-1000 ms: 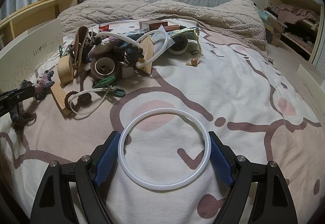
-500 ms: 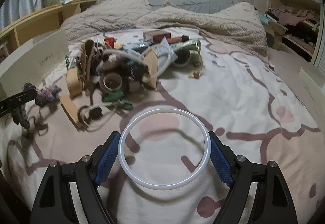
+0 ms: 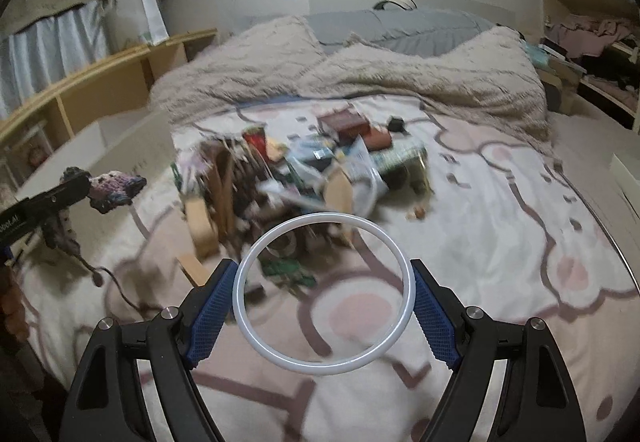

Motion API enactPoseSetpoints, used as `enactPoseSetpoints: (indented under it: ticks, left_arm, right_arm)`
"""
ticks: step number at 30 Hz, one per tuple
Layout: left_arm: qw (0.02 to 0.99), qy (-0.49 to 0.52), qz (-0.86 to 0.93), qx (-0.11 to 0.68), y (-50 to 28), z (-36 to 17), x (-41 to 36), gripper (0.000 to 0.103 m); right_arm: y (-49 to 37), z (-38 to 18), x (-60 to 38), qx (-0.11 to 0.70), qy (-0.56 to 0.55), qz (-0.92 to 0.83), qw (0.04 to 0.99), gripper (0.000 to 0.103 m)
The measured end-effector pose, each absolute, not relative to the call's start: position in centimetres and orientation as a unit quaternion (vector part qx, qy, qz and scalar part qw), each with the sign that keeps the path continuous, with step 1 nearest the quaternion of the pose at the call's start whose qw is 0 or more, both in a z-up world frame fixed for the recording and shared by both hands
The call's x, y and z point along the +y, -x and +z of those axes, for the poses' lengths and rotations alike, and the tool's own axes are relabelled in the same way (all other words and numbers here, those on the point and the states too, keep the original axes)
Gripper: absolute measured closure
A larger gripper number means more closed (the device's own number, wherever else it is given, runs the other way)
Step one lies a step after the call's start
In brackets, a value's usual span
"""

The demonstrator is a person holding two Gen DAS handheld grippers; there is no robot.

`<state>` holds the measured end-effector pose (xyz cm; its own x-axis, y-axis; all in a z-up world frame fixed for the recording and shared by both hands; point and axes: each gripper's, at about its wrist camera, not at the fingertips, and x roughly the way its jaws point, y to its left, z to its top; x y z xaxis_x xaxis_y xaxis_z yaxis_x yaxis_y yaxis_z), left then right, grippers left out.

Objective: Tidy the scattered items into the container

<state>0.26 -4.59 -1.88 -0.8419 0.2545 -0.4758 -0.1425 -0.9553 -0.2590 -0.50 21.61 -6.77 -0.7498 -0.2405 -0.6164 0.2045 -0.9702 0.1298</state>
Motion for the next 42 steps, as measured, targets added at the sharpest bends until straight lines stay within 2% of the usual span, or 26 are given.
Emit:
enactPoseSetpoints:
  ticks: [24, 33, 42]
  left_arm:
    - [0.086, 0.084, 0.989, -0.089, 1.1, 11.6, -9.9, 0.085]
    - [0.038, 0.045, 0.993, -0.098, 0.3, 13.6, -14.7, 0.085]
    - [-0.033, 0.034, 0.992, -0.119, -0.8, 13.4, -21.0, 0.085]
  right_arm:
    - [4.3, 5.3, 15.3, -0.035, -0.221, -0.954, 0.202, 0.019]
    - [4.6, 7.0, 12.4, -0.039, -0.219, -0.946, 0.235, 0.019]
    - [4.3, 7.8, 9.0, -0.032, -0.228, -0.934, 0.275, 0.019]
